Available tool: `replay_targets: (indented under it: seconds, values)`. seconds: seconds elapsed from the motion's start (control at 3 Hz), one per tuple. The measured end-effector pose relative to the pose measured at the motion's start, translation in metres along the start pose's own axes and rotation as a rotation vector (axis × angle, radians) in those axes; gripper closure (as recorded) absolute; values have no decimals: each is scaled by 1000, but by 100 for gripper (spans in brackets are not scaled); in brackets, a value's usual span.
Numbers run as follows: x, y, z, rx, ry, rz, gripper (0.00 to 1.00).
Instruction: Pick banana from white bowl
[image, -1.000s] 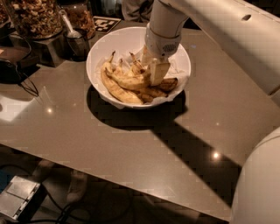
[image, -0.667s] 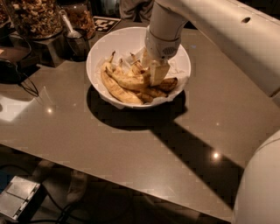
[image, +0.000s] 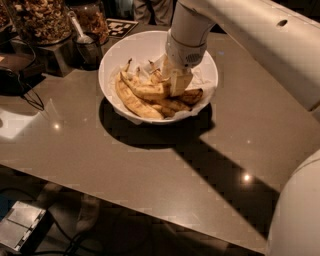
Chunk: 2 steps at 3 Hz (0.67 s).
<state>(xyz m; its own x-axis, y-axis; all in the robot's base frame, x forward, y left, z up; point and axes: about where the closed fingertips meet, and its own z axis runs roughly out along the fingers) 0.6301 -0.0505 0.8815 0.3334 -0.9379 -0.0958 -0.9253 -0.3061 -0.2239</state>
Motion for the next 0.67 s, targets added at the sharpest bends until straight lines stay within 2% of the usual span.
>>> replay_targets:
  seconds: [0.67]
  values:
    - [-5,2,-56,164,-108,14,100]
